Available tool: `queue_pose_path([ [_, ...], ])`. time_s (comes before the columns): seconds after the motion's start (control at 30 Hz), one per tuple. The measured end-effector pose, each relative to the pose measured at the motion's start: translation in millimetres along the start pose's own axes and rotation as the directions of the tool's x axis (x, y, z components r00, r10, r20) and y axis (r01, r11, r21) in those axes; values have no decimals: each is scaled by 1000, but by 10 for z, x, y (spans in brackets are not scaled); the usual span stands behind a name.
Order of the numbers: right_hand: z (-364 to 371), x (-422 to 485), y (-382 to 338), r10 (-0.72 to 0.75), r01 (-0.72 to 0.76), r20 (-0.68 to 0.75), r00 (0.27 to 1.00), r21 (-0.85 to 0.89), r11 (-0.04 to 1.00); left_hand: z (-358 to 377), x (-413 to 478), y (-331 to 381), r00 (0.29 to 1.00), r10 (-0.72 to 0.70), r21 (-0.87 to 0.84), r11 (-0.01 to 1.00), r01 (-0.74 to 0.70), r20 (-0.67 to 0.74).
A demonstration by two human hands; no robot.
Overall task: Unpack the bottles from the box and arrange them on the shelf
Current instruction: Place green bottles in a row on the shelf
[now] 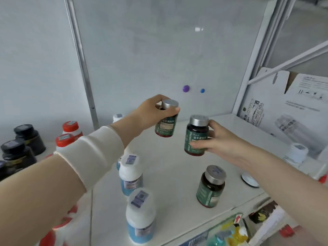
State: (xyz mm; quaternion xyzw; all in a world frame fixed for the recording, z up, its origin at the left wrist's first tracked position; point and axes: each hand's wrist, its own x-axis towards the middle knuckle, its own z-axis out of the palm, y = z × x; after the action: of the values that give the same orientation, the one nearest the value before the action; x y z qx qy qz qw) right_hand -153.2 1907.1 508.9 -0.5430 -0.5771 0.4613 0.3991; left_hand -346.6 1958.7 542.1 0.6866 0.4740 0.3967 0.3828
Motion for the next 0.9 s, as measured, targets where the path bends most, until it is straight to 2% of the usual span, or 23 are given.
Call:
queue_pose_path([
  [0.17, -204, 750, 141, -13, 34, 111, 994, -190, 981, 163, 643, -201, 987, -140, 151, 977, 151, -78],
  [0.3, -187, 1174, 230, -29, 85, 230, 973, -237, 968, 184, 1022, -368, 969, -206, 393, 887, 243, -135],
  [0.4, -83, 1438, 328, -22, 111, 297, 955, -289, 951, 212, 1199, -475, 952, -250, 461, 834, 303, -174],
  [0.6, 112, 1767, 429, -37, 128, 314, 949, -274, 953, 222, 1395, -646, 948, -255, 602, 732, 318, -190],
  [0.9, 316, 1867, 508, -58, 167, 307, 950, -344, 924, 221, 1534, -750, 955, -252, 651, 701, 291, -155],
])
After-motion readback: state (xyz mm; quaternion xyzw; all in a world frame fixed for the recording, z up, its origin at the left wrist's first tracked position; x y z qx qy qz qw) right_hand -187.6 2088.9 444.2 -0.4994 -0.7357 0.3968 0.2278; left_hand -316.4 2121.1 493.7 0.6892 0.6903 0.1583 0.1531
